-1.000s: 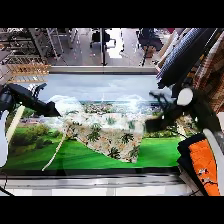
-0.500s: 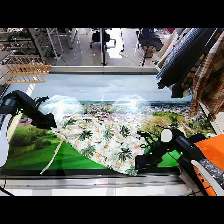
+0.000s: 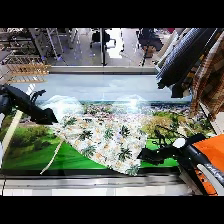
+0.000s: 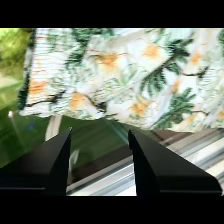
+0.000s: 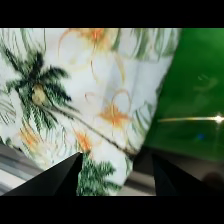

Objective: Fold the clothes and pants, and hang the long-sleeved shirts on hangers.

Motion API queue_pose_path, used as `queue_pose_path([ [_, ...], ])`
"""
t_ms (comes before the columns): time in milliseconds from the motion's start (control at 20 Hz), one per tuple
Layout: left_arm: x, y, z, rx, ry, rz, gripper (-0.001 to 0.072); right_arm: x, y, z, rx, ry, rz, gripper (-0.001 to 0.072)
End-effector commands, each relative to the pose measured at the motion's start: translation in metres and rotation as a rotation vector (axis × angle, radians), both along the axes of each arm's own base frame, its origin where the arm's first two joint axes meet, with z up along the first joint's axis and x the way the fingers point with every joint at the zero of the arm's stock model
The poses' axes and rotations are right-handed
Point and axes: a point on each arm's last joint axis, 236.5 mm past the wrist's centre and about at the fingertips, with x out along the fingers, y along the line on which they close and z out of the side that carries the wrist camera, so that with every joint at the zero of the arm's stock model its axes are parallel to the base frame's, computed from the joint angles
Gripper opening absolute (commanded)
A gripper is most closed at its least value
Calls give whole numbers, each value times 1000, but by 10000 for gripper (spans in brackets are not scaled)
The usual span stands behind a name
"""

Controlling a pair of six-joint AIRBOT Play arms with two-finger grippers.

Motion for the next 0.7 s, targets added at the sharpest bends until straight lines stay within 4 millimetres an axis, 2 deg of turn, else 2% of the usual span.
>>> queue_pose_path([
  [0, 16, -31, 25, -69, -108, 0, 398, 27, 8, -14, 66, -84, -92, 521],
  [50, 20, -40, 24, -66, -125, -13, 384, 33, 16, -17, 86, -99, -93, 520],
  [100, 20, -52, 21, -66, -132, -29, 294, 36, 25, -25, 97, -96, -102, 519],
  [150, 18, -64, 17, -68, -128, -51, 259, 37, 33, -32, 103, -93, -99, 510],
  [200, 13, -77, 11, -70, -122, -82, 259, 36, 39, -39, 101, -93, -75, 465],
  [250, 7, -90, 4, -71, -118, -123, 257, 36, 41, -42, 90, -105, -36, 201],
  [300, -1, -100, -5, -73, -109, -164, 203, 38, 37, -41, 72, -119, -11, 22],
  [350, -10, -110, -15, -74, -94, -201, 78, 40, 29, -35, 55, -132, 15, 9],
  [400, -18, -118, -26, -75, -75, -219, 4, 43, 14, -28, 6, -145, 27, 8],
  [450, -27, -125, -38, -74, -50, -225, 7, 47, -14, -21, -94, -163, 26, 8],
  [500, -34, -131, -49, -71, -33, -229, 7, 51, -50, -11, -225, -185, 9, 7],
  [600, -44, -145, -74, -59, -11, -232, 7, 51, -117, 23, -460, -219, -21, 7],
  [650, -47, -152, -86, -52, -7, -233, 7, 49, -139, 43, -530, -241, -19, 6],
])
